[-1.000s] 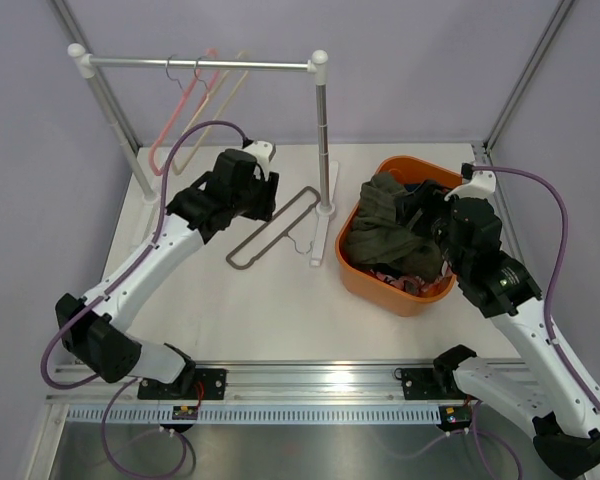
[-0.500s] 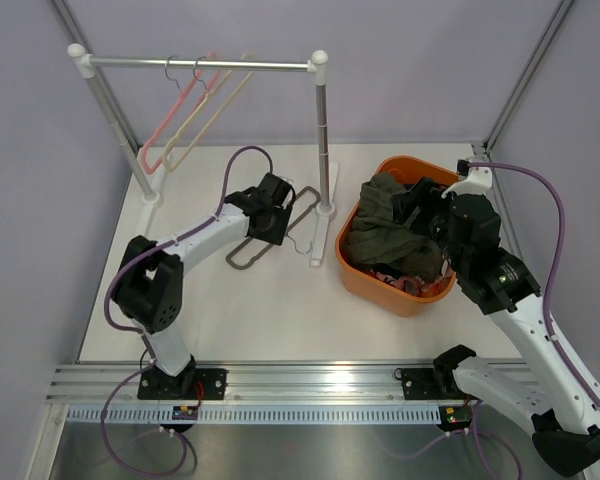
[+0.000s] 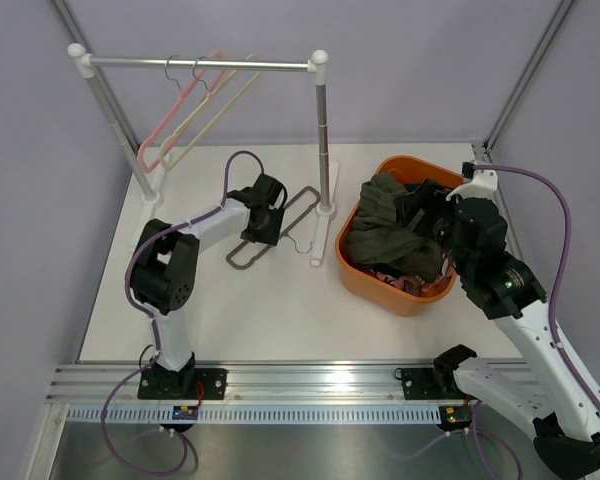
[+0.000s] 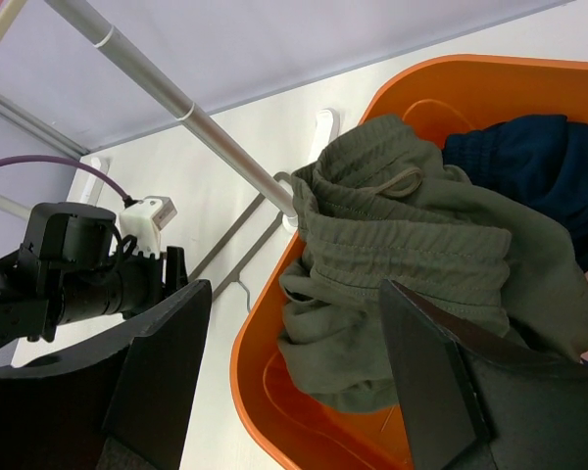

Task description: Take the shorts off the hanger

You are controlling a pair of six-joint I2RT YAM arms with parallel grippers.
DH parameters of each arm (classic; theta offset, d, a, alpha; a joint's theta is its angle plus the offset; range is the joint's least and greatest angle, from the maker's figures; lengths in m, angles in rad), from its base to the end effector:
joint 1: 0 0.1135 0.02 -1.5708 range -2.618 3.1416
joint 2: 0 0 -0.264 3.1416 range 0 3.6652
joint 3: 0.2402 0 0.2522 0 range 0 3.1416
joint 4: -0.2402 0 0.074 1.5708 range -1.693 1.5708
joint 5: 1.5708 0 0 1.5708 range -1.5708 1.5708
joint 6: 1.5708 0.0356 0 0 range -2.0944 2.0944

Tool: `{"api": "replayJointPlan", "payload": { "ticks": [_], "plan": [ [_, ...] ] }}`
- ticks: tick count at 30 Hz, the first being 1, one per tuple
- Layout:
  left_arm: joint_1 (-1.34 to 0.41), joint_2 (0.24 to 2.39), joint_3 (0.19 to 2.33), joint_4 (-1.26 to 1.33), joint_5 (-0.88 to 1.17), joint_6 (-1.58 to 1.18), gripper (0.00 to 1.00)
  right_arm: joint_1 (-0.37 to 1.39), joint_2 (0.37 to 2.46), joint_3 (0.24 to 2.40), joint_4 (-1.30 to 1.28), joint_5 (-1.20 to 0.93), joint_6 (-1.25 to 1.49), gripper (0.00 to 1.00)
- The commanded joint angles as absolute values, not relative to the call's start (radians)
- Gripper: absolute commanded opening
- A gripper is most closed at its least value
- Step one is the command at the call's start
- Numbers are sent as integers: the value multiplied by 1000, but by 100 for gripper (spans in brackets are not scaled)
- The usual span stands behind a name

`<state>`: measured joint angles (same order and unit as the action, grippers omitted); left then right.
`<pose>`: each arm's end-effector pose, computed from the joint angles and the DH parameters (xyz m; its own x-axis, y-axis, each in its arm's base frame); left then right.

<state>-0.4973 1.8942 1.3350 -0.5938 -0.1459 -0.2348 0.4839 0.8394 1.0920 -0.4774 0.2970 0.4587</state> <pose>0.3432 -0.1804 0.1849 -0.8790 0.2152 -0.4255 0.2217 0.9745 0.0348 0.1564 0.0704 0.4052 -0.2621 0.3406 -0.9030 -0.0851 0.9239 0.3732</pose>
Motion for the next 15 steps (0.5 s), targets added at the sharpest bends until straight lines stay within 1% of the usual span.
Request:
{"api": "replayJointPlan", "payload": {
  "ticks": [1, 11, 14, 15],
  "plan": [
    [-482, 1914, 1368, -545, -91, -236, 52, 480, 825, 1114, -482, 301, 440, 78],
    [-483, 1954, 1339, -543, -58, -245, 50, 480, 807, 1097, -479, 304, 442, 78],
    [-483, 1973, 1342, -563, -63, -247, 45, 480, 807, 1092, -479, 302, 445, 78],
    [-483, 1979, 1345, -574, -63, -248, 40, 480, 807, 1094, -479, 301, 446, 78]
  ]
}}
